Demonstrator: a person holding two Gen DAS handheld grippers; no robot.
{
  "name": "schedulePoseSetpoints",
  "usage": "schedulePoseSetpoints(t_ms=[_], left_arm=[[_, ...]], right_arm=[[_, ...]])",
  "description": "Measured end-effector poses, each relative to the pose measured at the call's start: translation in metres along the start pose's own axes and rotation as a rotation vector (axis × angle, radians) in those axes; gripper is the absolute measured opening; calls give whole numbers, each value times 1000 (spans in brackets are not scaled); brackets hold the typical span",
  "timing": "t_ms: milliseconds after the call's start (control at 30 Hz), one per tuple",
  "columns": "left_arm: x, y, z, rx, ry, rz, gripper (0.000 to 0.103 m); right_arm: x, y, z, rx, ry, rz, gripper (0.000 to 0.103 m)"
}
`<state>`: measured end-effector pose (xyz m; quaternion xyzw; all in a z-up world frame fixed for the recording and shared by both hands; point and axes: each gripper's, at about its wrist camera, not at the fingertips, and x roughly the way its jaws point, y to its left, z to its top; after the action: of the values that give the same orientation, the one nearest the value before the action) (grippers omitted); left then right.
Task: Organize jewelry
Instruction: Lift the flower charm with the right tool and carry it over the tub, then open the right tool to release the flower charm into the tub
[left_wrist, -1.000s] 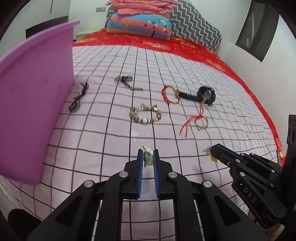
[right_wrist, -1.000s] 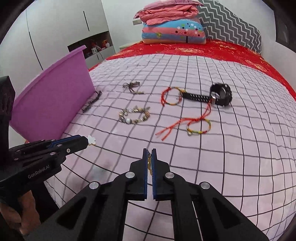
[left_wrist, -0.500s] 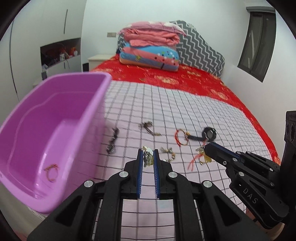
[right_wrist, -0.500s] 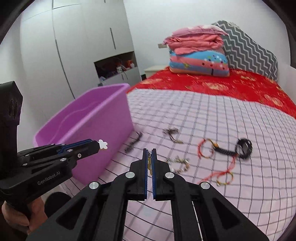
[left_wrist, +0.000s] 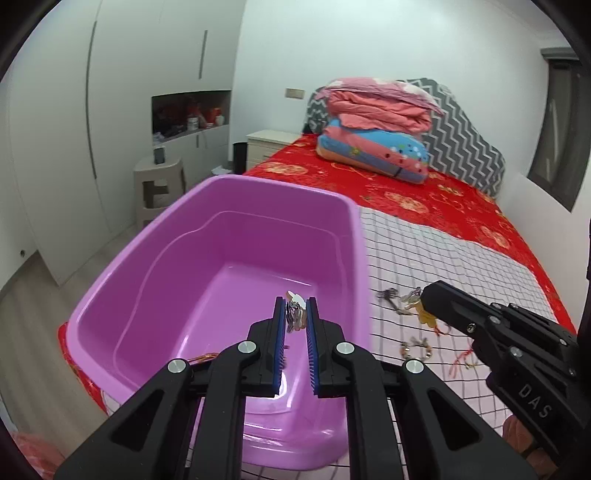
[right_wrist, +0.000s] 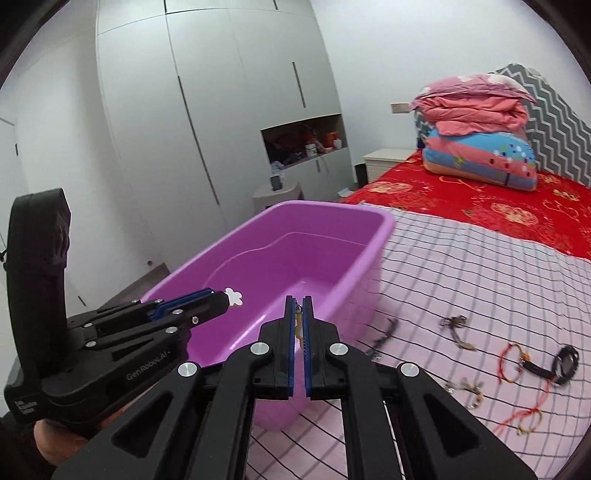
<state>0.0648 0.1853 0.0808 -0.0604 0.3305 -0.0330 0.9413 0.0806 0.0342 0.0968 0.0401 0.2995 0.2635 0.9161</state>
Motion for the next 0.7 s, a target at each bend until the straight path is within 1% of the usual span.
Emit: schedulePoseSetpoints(t_ms=[100,300,467,600,700], left_arm=[[7,18,-1,-28,7,30,11],[23,41,-5,-65,45,52,11],[35,52,-7,-82,60,60,11],[46,59,-6,-97,85,70,11],[51,62,-6,-100,104,91,12]], right_arm=[[17,12,6,-2,21,32,4],[52,25,10,-5,86,63,4],[76,24,9,0,143,58,4],[87,25,9,-7,166,47,4],[91,25,9,-9,177,38,4]])
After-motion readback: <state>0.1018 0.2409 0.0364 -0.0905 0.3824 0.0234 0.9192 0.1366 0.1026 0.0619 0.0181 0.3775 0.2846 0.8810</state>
